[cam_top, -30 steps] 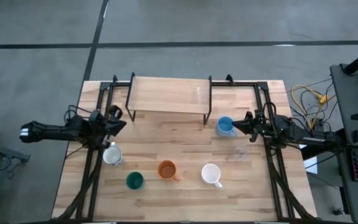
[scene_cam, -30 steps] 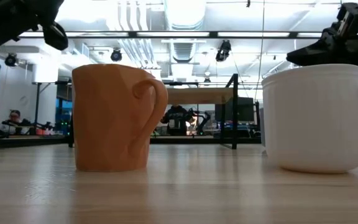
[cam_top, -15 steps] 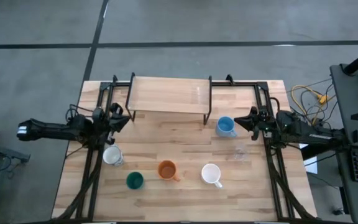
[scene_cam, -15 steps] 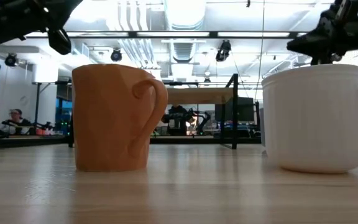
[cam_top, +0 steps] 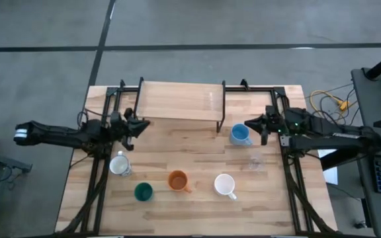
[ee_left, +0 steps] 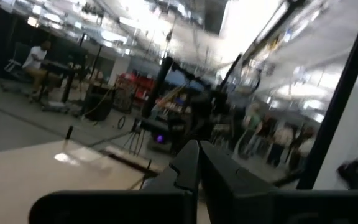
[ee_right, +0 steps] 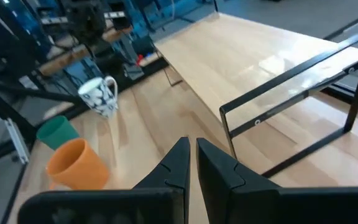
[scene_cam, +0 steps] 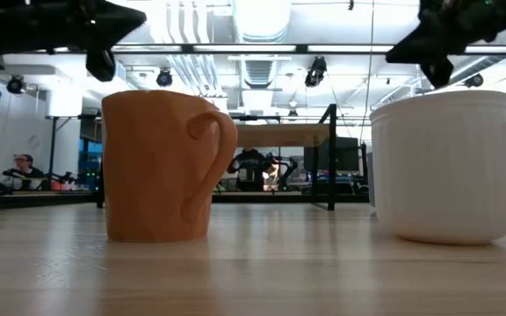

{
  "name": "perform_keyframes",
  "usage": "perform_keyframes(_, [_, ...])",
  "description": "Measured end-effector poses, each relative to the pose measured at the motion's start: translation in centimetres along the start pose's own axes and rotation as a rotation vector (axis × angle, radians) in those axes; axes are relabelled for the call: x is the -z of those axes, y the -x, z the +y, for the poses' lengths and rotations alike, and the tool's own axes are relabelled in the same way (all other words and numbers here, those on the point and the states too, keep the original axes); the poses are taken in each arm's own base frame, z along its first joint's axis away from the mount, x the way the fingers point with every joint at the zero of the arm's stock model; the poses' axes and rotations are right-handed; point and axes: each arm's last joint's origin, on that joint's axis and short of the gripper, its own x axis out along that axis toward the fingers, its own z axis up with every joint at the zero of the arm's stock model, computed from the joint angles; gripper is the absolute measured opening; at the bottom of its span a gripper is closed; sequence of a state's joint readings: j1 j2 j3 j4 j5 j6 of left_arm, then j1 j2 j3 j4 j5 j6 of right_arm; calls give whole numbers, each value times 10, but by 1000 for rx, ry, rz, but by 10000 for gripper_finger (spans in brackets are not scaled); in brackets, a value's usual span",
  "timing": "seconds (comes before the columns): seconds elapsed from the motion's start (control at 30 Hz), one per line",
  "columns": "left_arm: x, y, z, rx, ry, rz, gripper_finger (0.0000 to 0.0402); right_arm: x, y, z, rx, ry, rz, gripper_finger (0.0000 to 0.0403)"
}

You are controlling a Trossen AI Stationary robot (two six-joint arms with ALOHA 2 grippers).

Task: Stack small to large cups/mugs on shelf
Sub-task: Put the orange mug on the shelf

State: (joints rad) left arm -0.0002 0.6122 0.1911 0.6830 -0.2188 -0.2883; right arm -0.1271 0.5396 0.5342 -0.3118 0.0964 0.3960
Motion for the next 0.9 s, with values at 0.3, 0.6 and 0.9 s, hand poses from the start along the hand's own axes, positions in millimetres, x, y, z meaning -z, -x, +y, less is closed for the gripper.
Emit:
perform_keyframes(0.3, [3, -12, -2, -19, -158, 85, 0, -16, -15, 30, 14, 110, 36, 22])
perform_keyframes(0.6, [6, -13, -1, -16, -228, 104, 0, -25, -21, 75, -18, 187, 36, 22])
perform_keyframes(0.9, [9, -13, -1, -15, -270, 114, 0, -30, -41, 124, -56, 244, 79, 22])
